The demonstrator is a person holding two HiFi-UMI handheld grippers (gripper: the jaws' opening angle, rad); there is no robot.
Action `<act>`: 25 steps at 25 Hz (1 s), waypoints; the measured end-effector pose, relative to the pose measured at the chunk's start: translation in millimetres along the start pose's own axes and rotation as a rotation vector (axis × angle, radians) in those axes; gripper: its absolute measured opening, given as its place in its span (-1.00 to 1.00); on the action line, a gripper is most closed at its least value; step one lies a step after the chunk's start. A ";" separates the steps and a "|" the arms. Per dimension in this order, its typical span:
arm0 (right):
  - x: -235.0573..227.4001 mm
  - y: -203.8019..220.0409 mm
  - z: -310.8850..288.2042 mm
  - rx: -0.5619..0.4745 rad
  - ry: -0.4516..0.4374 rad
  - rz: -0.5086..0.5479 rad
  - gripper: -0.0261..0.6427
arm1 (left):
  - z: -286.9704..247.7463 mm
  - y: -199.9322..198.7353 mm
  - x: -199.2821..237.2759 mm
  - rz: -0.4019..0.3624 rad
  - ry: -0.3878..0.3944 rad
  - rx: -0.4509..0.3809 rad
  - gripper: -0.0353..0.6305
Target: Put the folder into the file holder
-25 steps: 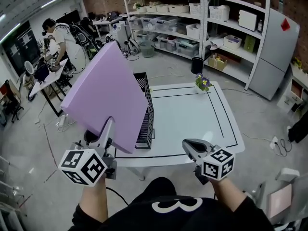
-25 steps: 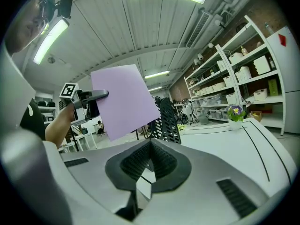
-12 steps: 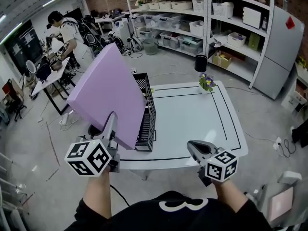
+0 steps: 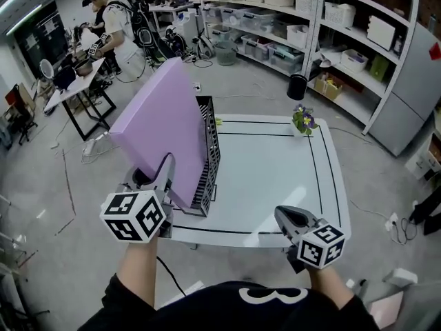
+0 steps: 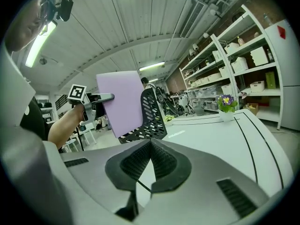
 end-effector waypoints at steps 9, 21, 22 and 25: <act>-37.5 8.8 3.7 0.113 0.004 -0.026 -0.91 | -25.9 1.2 2.2 -0.012 -0.063 -0.019 -0.43; -48.7 11.3 1.8 0.138 -0.012 -0.030 -0.91 | -41.9 28.9 -4.8 -0.032 -0.087 0.018 -0.43; -47.8 8.9 1.7 0.133 -0.015 -0.025 -0.91 | -41.1 32.8 -5.5 -0.034 -0.088 0.021 -0.43; -52.0 3.4 -0.3 0.120 -0.014 -0.027 -0.91 | -43.3 44.8 -7.8 -0.049 -0.087 0.036 -0.43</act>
Point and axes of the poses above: the fingertips, and each gripper's own axes: z backward along the fingers, x to its left, y out of its underside, the point moved 6 cm from there along z, backward along the fingers, and after that the axes turned 5 degrees about y, right-handed, at the moved point
